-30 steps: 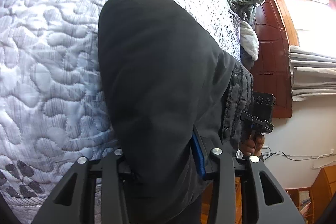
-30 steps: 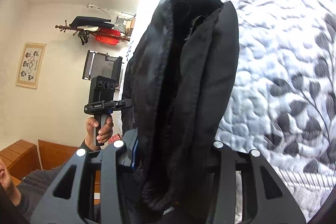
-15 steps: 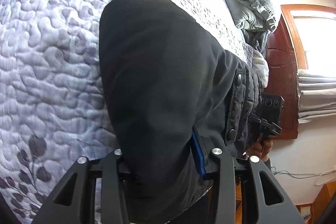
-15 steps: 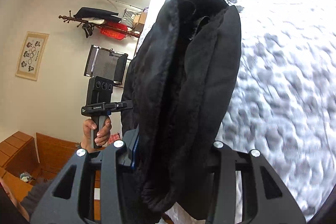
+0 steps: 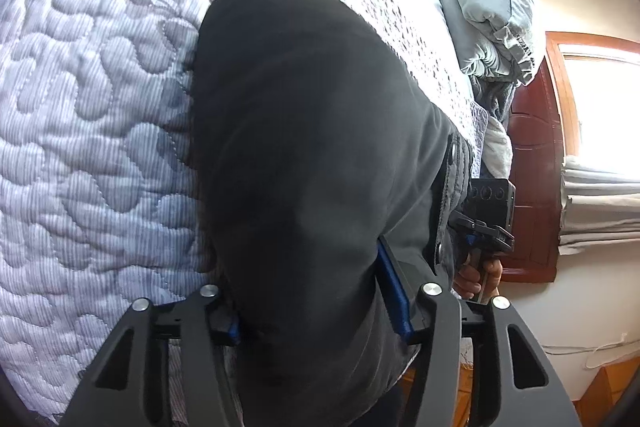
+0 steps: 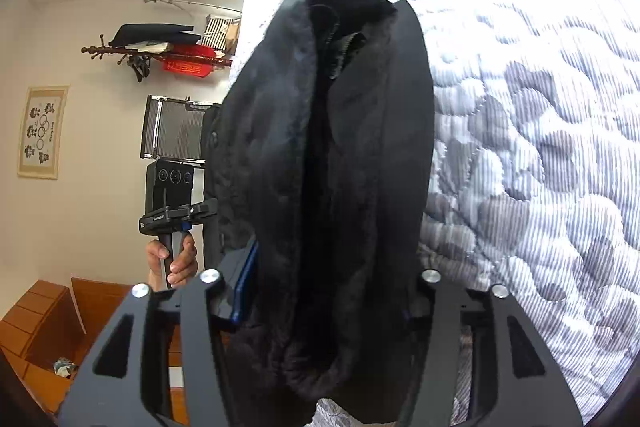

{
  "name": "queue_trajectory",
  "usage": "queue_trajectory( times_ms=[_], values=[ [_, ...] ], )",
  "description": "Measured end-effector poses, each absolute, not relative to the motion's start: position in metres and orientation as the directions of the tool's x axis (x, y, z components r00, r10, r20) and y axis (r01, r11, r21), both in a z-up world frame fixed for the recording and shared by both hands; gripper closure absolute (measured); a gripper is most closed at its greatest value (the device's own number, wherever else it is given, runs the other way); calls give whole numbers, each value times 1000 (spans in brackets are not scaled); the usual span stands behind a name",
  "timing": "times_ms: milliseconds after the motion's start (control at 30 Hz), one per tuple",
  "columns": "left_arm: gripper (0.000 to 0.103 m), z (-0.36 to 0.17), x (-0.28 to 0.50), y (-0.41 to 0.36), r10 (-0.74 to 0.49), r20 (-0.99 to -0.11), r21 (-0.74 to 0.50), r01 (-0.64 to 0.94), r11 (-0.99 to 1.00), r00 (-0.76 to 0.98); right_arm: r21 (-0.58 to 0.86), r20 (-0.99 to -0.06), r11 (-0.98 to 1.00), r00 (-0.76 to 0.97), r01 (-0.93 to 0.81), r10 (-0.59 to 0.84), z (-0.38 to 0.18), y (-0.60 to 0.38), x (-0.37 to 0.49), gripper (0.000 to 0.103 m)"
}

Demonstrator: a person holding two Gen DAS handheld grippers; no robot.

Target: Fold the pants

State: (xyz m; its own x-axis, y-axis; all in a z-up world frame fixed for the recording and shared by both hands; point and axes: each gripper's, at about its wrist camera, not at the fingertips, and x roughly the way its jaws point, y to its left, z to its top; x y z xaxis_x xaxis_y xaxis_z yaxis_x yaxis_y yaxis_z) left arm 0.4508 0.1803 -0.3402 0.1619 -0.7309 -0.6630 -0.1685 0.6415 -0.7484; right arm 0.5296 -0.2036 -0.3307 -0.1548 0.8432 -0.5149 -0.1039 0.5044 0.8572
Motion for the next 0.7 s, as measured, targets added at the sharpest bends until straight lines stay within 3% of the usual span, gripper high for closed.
queue_trajectory(
  times_ms=[167, 333, 533, 700],
  values=[
    [27, -342, 439, 186, -711, -664, -747, -176, 641, 232, 838, -545, 538, -94, -89, 833, -320, -217, 525, 29],
    [16, -315, 412, 205, -645, -676, -725, -163, 669, 358, 791, -593, 591, 42, -159, 804, -276, -254, 507, 29],
    [14, -305, 385, 206, -584, -699, -693, -191, 695, 412, 798, -532, 544, 120, -260, 838, -237, -268, 463, 34],
    [12, -324, 376, 195, -543, -757, -636, -223, 738, 364, 769, -588, 588, 86, -248, 805, -252, -245, 449, 34]
  ],
)
